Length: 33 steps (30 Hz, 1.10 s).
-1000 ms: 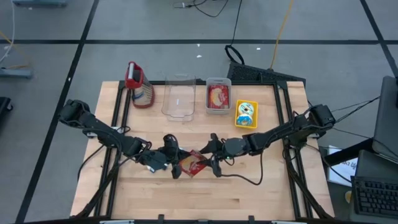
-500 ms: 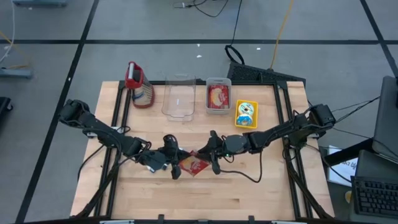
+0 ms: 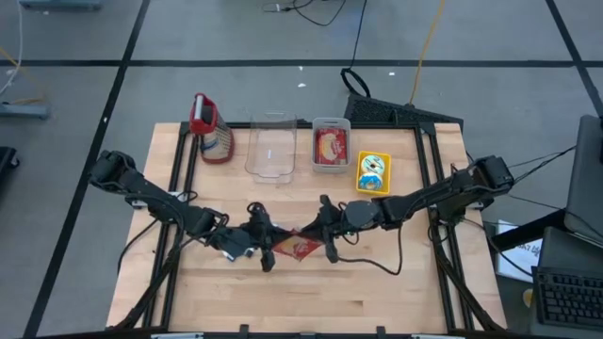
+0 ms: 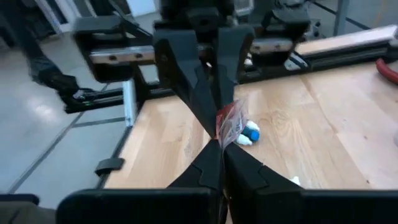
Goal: Pick & Place Food Item
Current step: Put the popcorn bag into the gray bin
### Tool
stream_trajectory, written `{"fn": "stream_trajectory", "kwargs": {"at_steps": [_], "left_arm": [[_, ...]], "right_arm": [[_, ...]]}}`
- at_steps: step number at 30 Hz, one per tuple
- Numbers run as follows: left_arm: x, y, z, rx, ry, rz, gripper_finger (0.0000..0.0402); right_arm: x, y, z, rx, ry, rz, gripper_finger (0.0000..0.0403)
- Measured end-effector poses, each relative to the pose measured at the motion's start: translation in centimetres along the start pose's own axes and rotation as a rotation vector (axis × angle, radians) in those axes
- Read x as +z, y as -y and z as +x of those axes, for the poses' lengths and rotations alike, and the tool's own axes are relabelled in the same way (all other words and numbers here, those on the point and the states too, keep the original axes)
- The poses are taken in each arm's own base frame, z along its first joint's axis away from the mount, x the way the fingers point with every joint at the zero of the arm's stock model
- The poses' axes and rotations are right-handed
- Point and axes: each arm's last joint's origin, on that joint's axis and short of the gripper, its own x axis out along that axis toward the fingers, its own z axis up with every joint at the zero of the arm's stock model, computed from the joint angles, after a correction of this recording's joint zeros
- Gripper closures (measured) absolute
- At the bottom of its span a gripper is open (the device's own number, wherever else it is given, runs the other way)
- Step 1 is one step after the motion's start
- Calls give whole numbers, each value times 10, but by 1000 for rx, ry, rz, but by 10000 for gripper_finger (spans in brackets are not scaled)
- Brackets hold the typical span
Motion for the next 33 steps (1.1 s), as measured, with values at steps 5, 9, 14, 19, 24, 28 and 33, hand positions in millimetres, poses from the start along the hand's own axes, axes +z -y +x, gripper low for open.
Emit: {"fn": "stream_trajectory", "kwargs": {"at_steps": [5,9,14,19,24,28,33], "left_arm": [[7,4,0,-40,64,-14,371],[10,7,0,-94,91,1,373],[12,10,-1,-165,85,51,382],[14,12,-1,-200,93,36,393],[25,12,-14,-275,122,29,398],[38,11,-30,-348,153,35,388],[57,6,-57,-451,224,98,371]], "right_arm": [[12,-4,-14,33,-2,-18,402],[18,-5,-24,33,-22,-29,402],[22,-7,-32,36,-35,-34,403],[23,-7,-35,34,-42,-43,403],[23,-7,-38,23,-62,-44,403],[27,-9,-42,33,-45,-52,403],[31,-14,-50,45,-49,-71,403]]}}
